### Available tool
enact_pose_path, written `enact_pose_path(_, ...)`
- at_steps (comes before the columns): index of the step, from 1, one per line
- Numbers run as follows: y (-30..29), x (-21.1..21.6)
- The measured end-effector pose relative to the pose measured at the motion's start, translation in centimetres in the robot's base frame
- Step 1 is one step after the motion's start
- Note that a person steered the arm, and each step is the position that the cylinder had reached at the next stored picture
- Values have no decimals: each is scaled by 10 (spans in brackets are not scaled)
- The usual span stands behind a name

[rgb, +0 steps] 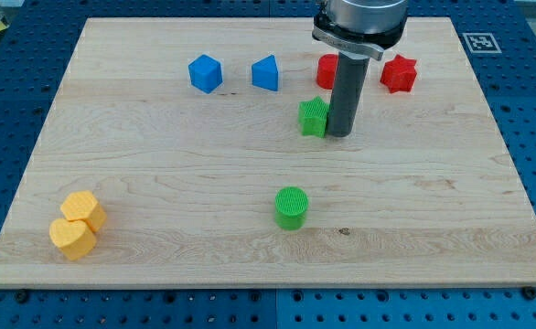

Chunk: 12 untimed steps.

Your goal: Push the green circle towards green star

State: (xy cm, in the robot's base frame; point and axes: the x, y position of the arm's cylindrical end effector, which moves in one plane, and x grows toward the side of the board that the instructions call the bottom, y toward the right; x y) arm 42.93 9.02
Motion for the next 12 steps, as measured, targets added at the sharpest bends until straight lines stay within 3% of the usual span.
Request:
enact_pose_path(2, 4, 35)
enact_pose_path(4, -75, 60)
enact_pose_path(6, -137, 134)
enact_pose_path(8, -116, 158)
enact_pose_path(12, -48, 132)
